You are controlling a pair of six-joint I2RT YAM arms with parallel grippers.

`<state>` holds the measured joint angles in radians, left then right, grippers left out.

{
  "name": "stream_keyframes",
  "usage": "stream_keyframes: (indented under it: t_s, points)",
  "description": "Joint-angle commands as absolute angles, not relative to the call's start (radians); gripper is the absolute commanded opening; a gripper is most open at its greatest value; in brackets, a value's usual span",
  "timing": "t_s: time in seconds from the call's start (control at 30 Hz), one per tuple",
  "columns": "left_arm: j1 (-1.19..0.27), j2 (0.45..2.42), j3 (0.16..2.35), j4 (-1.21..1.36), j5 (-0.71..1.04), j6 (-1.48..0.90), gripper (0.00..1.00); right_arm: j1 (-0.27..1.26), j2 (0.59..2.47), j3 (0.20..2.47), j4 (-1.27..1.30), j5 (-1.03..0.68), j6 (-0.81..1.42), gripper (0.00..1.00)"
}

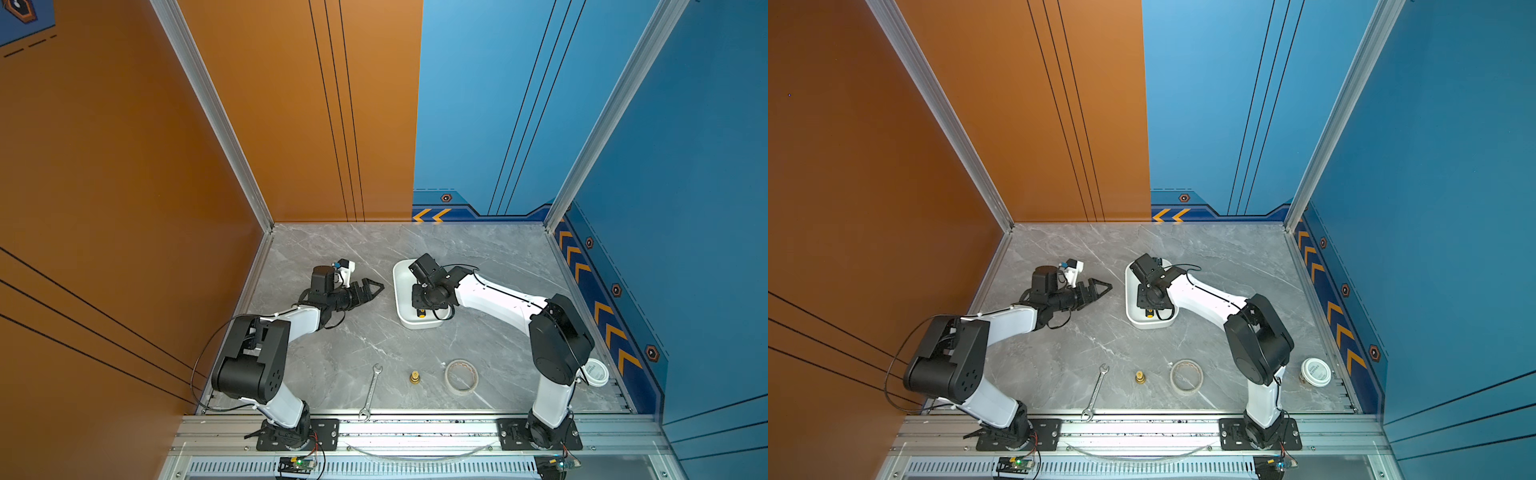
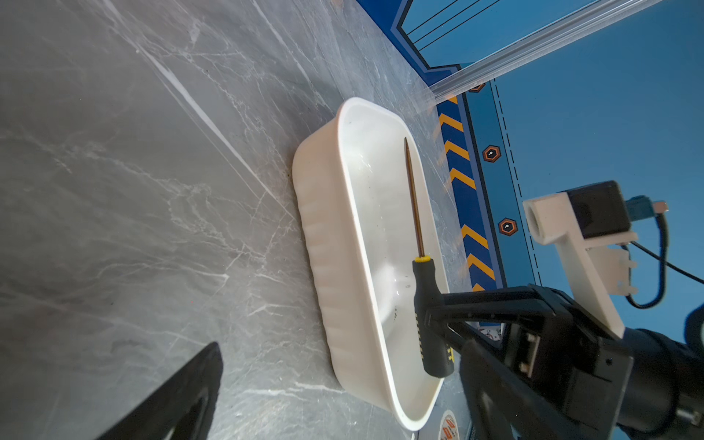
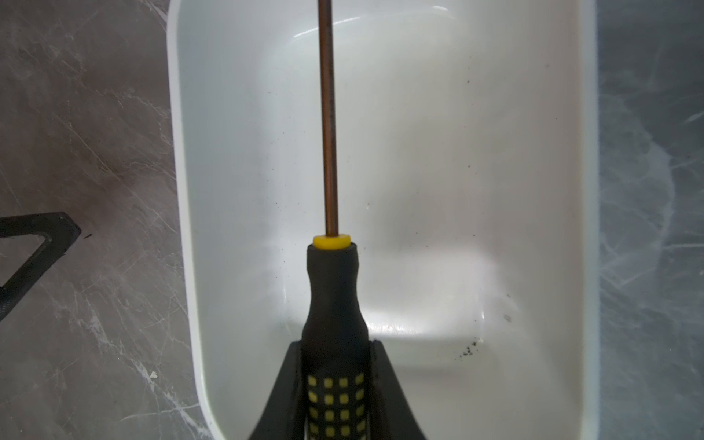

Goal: Put the screwdriver in the bin
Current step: 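Lift the screwdriver with the right gripper and carry it over the bin, then lower the screwdriver into the bin and open the right gripper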

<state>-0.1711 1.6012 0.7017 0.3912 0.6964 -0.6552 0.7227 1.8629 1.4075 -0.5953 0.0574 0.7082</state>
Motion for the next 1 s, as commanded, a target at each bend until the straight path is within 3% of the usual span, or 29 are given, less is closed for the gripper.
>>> stream_keyframes:
  t_s: [0.0, 0.8, 0.97]
  points:
    - [-0.169, 1.615, 0.721, 0.385, 0.703, -0.631, 0.98, 0.724, 1.884, 1.437, -0.645, 0.093, 0.725, 0.00]
    - [-0.157, 1.618, 0.713, 0.385, 0.704, -0.629, 0.98, 0.713, 2.009, 1.470, -0.675, 0.113, 0.712, 0.00]
    - [-0.139, 1.619, 0.708, 0.385, 0.707, -0.625, 0.98, 0.711, 2.023, 1.476, -0.683, 0.110, 0.700, 0.07]
